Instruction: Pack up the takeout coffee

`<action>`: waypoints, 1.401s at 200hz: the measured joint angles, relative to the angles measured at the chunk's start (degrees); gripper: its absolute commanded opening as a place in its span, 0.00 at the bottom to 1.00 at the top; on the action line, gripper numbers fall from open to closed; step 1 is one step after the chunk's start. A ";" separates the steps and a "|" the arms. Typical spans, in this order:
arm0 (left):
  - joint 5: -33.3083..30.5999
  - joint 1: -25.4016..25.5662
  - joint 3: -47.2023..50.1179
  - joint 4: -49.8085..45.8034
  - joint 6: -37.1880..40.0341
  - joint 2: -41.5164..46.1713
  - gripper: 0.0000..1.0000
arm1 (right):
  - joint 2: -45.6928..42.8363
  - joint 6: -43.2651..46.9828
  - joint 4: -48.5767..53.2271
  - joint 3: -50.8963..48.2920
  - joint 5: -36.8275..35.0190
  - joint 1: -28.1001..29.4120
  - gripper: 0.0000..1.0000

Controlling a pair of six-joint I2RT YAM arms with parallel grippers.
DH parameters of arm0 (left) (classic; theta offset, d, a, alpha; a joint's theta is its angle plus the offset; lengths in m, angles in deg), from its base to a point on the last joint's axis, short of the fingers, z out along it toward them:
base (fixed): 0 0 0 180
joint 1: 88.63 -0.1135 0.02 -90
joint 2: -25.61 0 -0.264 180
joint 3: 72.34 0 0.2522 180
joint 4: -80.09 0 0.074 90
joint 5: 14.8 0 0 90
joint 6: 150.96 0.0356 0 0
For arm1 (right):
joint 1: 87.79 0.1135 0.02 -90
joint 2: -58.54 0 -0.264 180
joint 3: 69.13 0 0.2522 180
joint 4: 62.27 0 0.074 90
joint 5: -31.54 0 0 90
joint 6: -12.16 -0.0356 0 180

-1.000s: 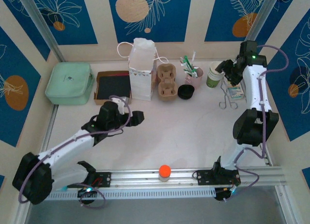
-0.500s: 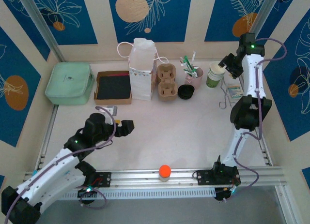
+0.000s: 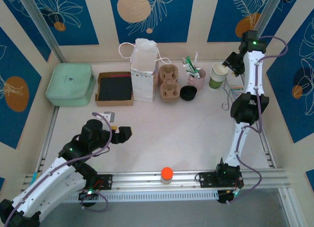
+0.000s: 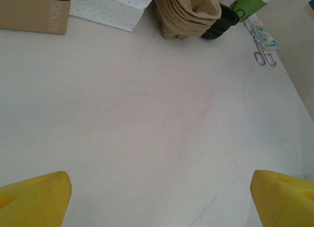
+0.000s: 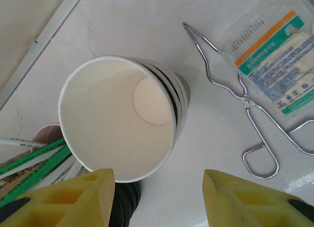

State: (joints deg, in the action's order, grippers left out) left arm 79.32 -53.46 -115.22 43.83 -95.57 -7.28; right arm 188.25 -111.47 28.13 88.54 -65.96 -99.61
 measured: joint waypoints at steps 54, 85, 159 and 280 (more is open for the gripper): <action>-0.17 0.00 0.04 -0.72 0.00 0.20 0.94 | 2.64 -0.07 0.15 0.66 0.68 0.00 0.43; -0.20 0.00 0.04 -0.72 0.00 0.20 0.94 | 3.41 -0.07 0.15 1.66 1.09 0.02 0.40; -0.39 0.00 0.04 -0.74 0.02 0.22 0.94 | 5.25 -0.09 0.13 2.34 1.73 0.13 0.36; -1.77 0.00 0.07 -2.58 0.02 2.58 0.94 | 5.64 -0.50 0.17 2.43 1.73 0.17 0.12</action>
State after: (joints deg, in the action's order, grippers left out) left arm 77.55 -53.46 -115.16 41.25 -95.55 -4.70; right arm 193.89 -111.97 28.30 90.97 -64.24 -99.43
